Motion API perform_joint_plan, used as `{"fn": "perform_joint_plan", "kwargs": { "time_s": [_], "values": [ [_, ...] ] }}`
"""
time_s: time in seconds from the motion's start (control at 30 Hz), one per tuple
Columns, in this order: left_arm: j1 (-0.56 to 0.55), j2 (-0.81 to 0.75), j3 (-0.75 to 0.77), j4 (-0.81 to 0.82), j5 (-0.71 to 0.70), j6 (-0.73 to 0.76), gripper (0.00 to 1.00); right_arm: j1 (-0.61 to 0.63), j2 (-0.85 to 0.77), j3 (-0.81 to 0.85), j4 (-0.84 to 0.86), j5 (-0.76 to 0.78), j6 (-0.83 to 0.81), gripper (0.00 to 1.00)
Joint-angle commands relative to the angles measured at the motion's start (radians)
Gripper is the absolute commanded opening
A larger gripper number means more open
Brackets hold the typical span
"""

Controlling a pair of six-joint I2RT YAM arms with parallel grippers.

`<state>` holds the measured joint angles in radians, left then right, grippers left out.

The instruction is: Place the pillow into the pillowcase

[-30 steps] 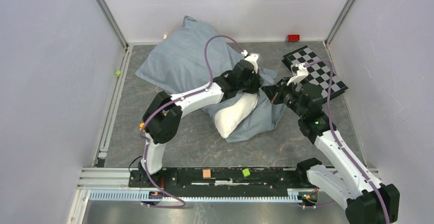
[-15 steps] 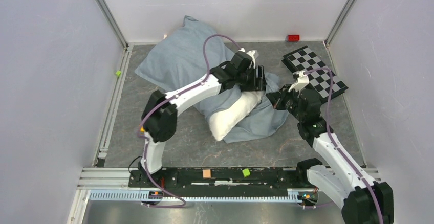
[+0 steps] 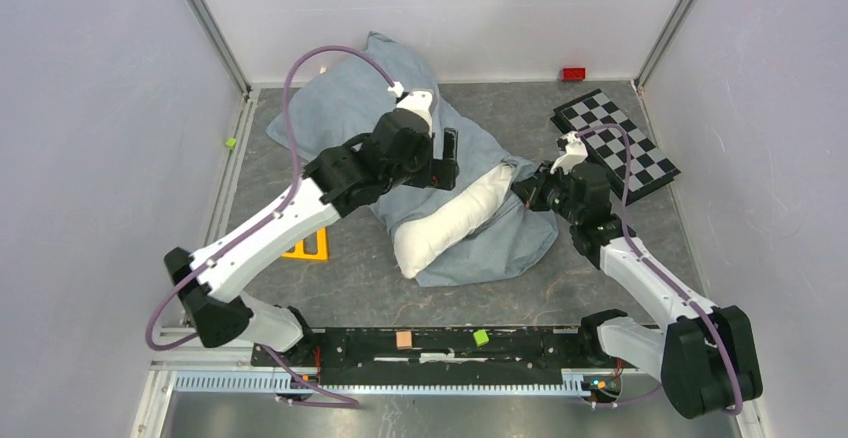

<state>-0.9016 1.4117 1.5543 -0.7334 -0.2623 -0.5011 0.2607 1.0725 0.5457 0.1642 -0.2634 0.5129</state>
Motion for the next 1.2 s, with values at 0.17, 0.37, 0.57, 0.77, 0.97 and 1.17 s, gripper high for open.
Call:
{"fn": "perform_joint_plan", "kwargs": {
  "time_s": [0.17, 0.37, 0.57, 0.77, 0.97, 1.17],
  "values": [
    [0.05, 0.291, -0.106, -0.042, -0.016, 0.069, 0.96, 0.007, 0.106, 0.114, 0.101, -0.057, 0.005, 0.0],
    [-0.053, 0.28, -0.055, -0.029, 0.011, -0.01, 0.24, 0.099, 0.367, 0.315, 0.132, -0.071, -0.03, 0.0],
    [0.029, 0.291, -0.036, -0.058, -0.042, -0.059, 0.02, 0.167, 0.525, 0.474, 0.109, -0.046, -0.029, 0.0],
    [0.237, 0.357, -0.07, 0.063, 0.099, -0.133, 0.02, 0.146, 0.5, 0.57, -0.155, 0.122, -0.172, 0.0],
    [0.245, 0.408, -0.013, 0.088, 0.136, -0.159, 0.02, 0.13, 0.349, 0.548, -0.377, 0.31, -0.234, 0.45],
    [0.245, 0.42, 0.012, 0.098, 0.149, -0.169, 0.02, 0.248, 0.13, 0.349, -0.333, 0.367, -0.108, 0.43]
  ]
}}
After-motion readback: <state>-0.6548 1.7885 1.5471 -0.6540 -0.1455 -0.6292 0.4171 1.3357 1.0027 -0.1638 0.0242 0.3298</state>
